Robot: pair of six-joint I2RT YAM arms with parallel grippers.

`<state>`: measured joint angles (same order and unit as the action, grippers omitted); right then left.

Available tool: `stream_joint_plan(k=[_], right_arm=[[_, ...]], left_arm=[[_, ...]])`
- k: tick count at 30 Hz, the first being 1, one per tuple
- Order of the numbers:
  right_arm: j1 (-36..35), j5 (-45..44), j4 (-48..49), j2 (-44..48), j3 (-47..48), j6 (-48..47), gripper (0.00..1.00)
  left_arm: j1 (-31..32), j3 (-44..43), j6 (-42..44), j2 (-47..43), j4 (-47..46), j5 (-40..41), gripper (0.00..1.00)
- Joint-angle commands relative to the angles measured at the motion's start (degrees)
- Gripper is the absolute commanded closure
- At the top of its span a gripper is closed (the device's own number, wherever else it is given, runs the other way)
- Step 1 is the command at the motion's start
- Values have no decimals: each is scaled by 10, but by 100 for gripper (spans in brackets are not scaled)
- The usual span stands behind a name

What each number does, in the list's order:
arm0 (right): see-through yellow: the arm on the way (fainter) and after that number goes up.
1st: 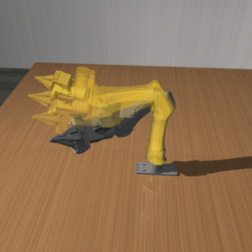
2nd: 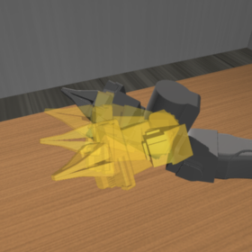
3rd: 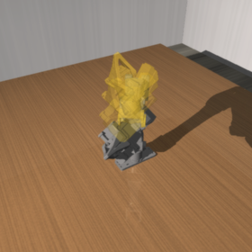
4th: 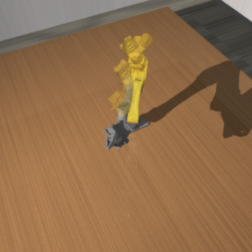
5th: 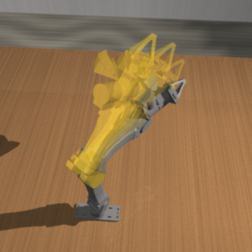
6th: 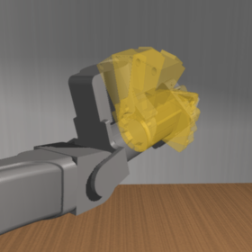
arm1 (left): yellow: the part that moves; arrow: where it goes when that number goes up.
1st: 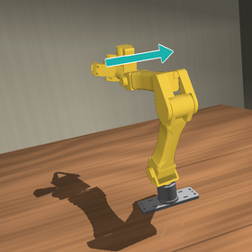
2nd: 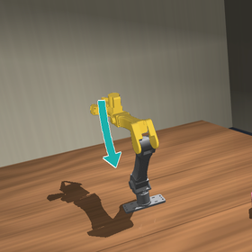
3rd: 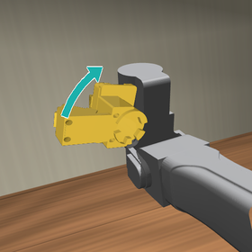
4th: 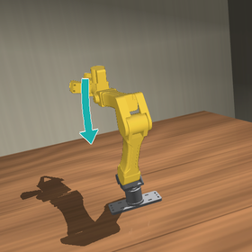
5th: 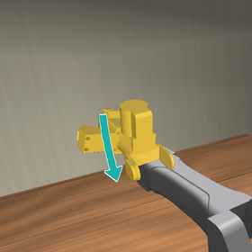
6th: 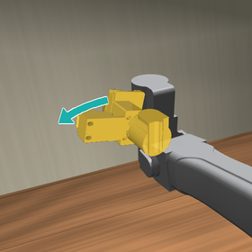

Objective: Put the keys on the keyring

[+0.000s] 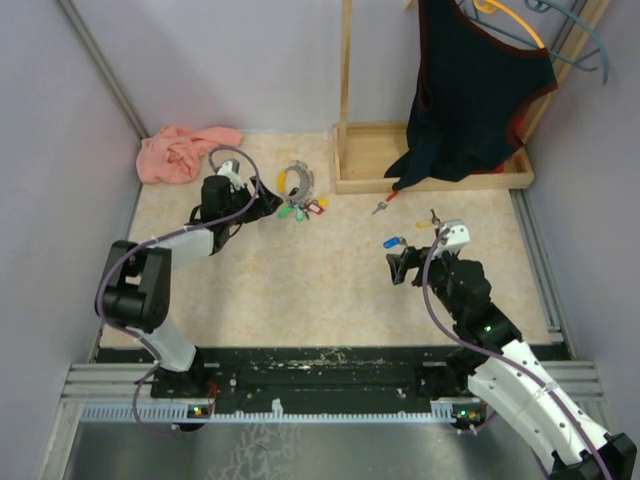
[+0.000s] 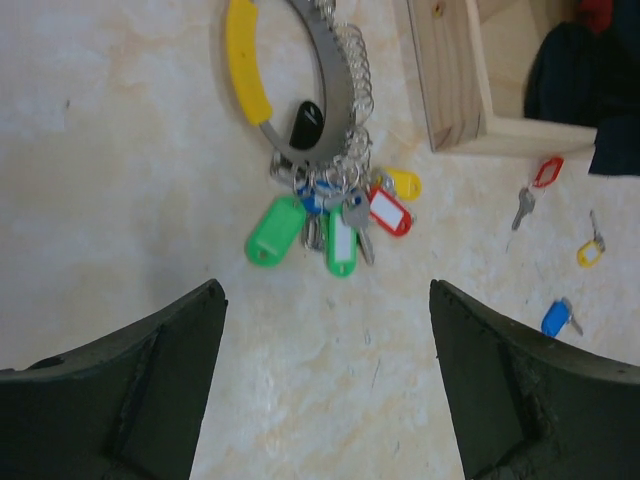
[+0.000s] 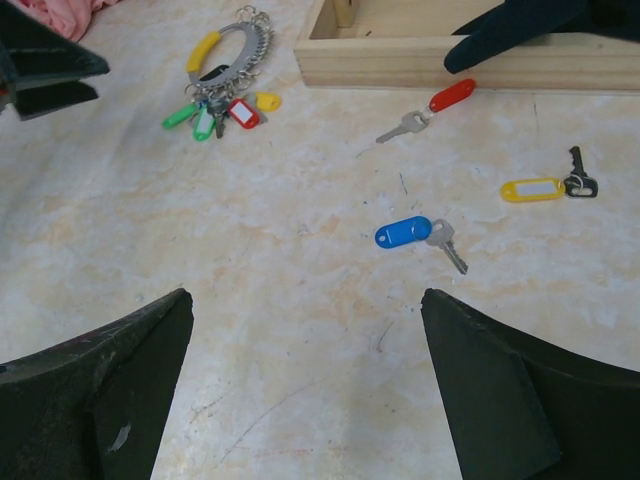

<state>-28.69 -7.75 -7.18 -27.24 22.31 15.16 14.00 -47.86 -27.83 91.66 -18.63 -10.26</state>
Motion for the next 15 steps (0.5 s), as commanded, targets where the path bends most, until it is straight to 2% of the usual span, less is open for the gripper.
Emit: stream_joint_plan(k=[1,7,15], right_arm=[[4,32,47,-6,6,-6,4],[4,39,58,-18,5,-15,4],[4,35,59,-34,5,-22,4]], left_arm=[[-36,-59,-85,106,-156,-96,14],[-65,-160,-153,266,-196,-150,24],[-68,-254,-179,374,-163,-164,29]])
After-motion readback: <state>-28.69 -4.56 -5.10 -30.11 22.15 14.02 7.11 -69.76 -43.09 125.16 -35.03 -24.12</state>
